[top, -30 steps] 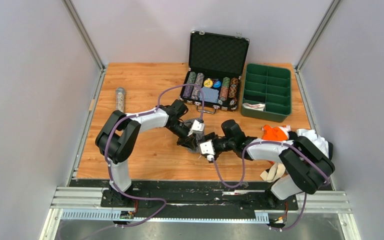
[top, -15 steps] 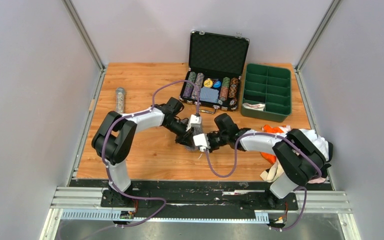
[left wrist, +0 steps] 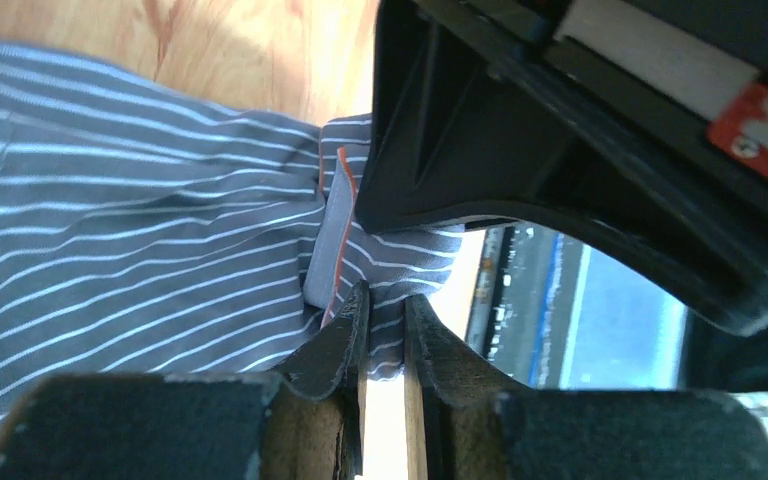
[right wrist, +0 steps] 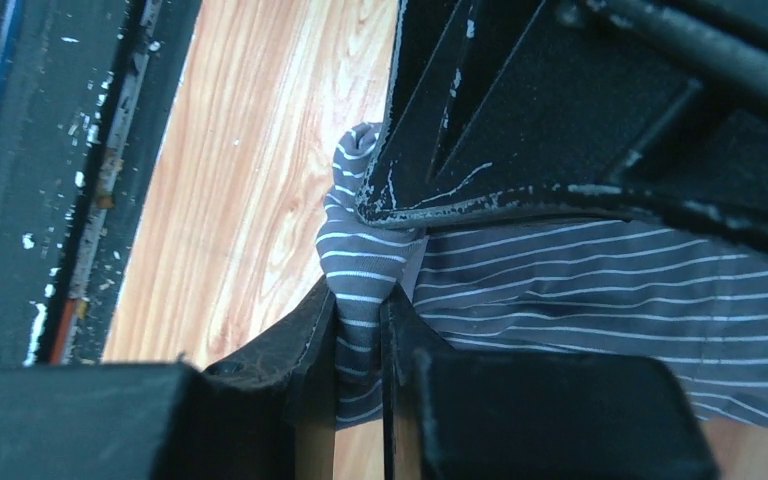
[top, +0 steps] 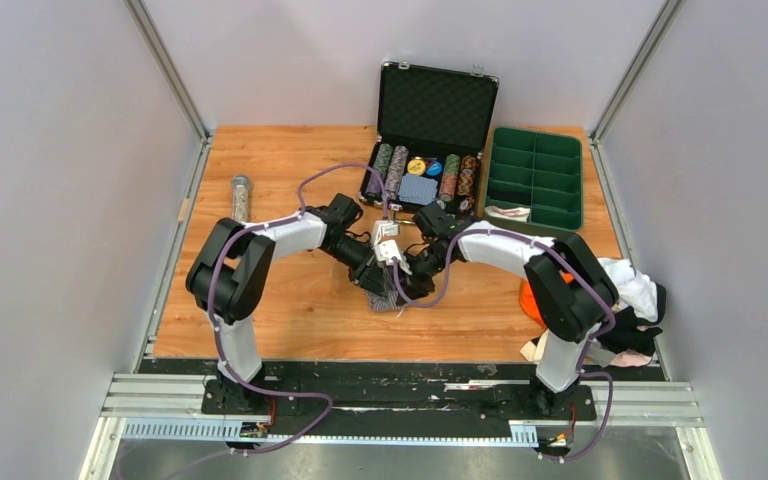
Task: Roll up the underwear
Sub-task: Roll the underwear to the center of the board.
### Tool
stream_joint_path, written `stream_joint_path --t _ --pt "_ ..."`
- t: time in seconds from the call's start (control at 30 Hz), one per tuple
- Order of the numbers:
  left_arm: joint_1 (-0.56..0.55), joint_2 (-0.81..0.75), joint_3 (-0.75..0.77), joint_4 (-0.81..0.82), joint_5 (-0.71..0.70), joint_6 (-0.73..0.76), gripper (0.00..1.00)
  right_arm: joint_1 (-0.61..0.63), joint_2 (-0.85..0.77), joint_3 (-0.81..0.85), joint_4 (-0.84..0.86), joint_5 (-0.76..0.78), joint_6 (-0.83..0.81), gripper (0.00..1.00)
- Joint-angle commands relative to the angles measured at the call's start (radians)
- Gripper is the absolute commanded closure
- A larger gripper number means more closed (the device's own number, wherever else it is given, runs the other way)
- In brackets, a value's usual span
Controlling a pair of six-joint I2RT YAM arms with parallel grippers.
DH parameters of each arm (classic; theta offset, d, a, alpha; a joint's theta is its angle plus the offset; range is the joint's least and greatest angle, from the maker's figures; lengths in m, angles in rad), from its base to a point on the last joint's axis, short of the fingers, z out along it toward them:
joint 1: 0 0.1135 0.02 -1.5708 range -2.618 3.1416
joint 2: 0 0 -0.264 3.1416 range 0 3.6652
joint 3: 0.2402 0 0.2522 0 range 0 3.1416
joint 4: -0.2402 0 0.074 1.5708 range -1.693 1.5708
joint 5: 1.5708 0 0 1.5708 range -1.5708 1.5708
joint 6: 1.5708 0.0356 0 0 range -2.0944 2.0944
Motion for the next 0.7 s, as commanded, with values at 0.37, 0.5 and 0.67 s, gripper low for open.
stream_joint_path --t 0.37,0.5,0.67 --pt "0.133 0.106 0.006 -0.153 -0.007 -0.214 0.98 -0.045 0.411 0.343 -0.633 -0.095 0.003 0.98" --pt "0.136 0.099 0.012 -0.150 -0.063 -0.230 0.86 -0.050 0.511 0.428 -0.669 -0.095 0.065 0.99" --pt "0.181 -0.063 -0.045 -0.037 -0.141 -0.301 0.71 -0.060 0.621 0.499 -0.694 -0.114 0.158 1.00"
